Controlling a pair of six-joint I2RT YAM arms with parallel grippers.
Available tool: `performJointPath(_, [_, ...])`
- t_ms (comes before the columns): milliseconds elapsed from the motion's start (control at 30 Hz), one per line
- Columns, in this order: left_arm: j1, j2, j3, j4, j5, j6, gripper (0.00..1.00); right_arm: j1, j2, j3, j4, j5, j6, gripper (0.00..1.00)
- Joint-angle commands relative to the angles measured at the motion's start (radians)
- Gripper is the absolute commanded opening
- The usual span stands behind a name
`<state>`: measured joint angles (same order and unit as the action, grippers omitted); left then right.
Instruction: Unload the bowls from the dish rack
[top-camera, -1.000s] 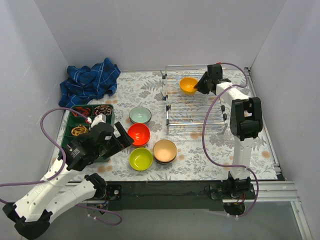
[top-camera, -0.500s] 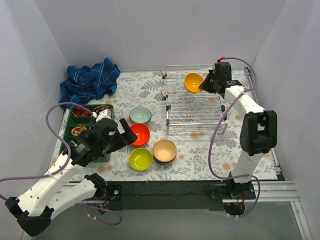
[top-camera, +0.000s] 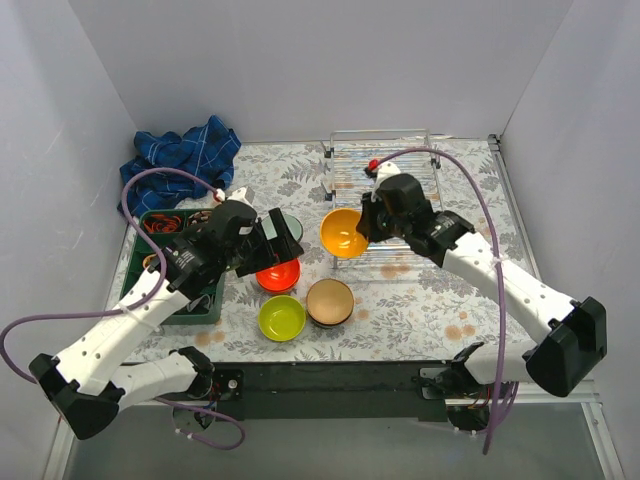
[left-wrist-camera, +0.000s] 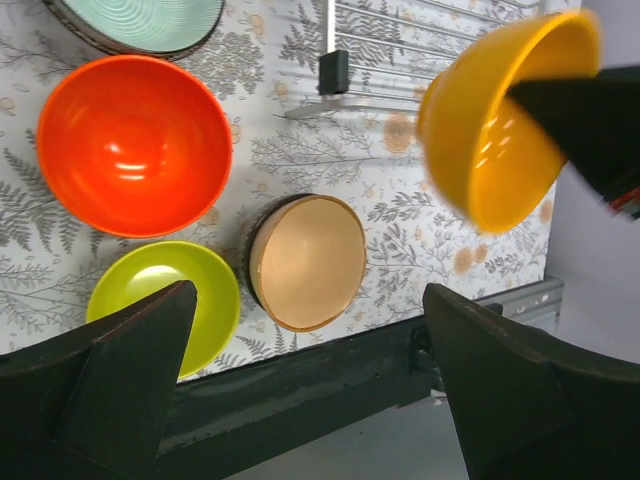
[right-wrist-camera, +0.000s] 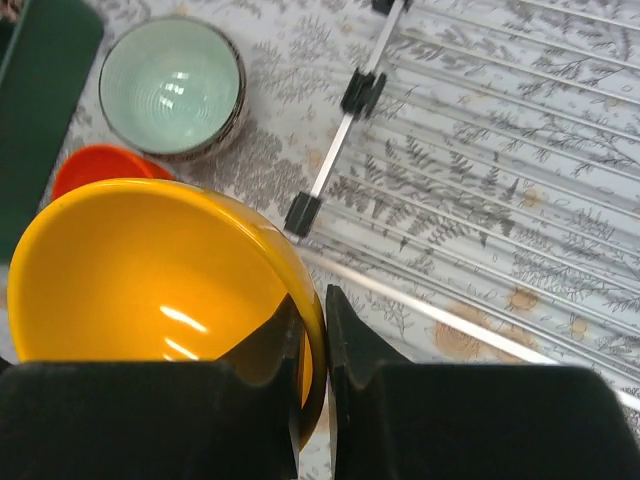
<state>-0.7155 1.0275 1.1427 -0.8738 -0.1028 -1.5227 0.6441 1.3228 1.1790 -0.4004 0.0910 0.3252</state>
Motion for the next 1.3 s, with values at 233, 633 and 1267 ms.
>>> performJointPath(233, [-0.021, 0.085, 0.052, 0.062, 0.156, 0.016, 0.90, 0.339, -0.042, 0.039, -0.188, 0.318, 0.021, 0.01])
performJointPath(633, [-0.186, 0.160, 0.014, -0.034, -0.038, -0.030, 0.49, 0.488, 0.072, 0.133, -0.252, 0.420, 0.092, 0.01])
performJointPath(1267, [-0.206, 0.091, -0.086, -0.215, -0.205, -0.080, 0.00, 0.493, 0.040, 0.099, -0.204, 0.365, 0.150, 0.79])
